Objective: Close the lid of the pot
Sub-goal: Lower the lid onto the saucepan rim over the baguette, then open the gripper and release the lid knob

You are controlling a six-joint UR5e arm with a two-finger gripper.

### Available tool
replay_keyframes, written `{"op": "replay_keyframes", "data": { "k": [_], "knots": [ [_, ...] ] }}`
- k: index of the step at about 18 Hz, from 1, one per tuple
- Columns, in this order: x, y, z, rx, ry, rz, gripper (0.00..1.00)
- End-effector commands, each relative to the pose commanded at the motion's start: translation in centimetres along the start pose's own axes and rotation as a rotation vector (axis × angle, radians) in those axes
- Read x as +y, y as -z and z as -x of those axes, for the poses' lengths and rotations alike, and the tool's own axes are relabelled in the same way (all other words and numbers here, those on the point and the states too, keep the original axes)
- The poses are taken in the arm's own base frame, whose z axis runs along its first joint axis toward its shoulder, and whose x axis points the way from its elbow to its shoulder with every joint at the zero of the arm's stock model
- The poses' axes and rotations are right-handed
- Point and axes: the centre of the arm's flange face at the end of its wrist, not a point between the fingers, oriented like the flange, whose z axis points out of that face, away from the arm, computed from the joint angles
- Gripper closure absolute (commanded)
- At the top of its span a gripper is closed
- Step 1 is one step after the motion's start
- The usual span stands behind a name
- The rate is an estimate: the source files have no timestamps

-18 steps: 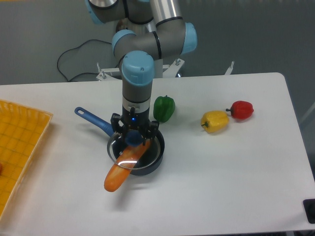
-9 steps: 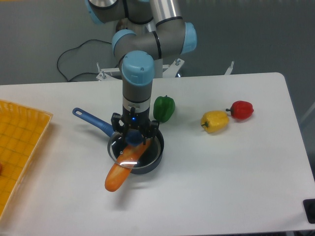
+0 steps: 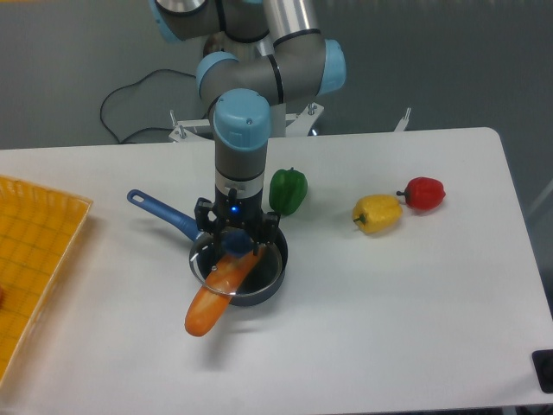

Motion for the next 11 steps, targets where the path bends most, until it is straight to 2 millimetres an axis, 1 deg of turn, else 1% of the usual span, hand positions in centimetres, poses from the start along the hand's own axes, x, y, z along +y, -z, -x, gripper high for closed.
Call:
{"op": "replay_keyframes", "data": {
  "k": [2, 3, 4, 6, 8, 11],
  "knots": [
    [-0.2, 0.2, 0.0, -0.002, -0.001, -0.004, 0.04],
    [-0.2, 0.5, 0.1, -0.007, -0.001, -0.007, 0.00],
    [-0.4, 0.8, 0.2, -0.011, -0.001, -0.012, 0.00],
    [-1.1, 2.4, 0.8, -0.029, -0.001, -0.041, 0.00],
    [-1.6, 3.1, 1.0, -0.037, 0.000, -0.055, 0.00],
    [-2.2, 4.4, 2.2, -0.053, 0.012, -0.078, 0.00]
  ]
}}
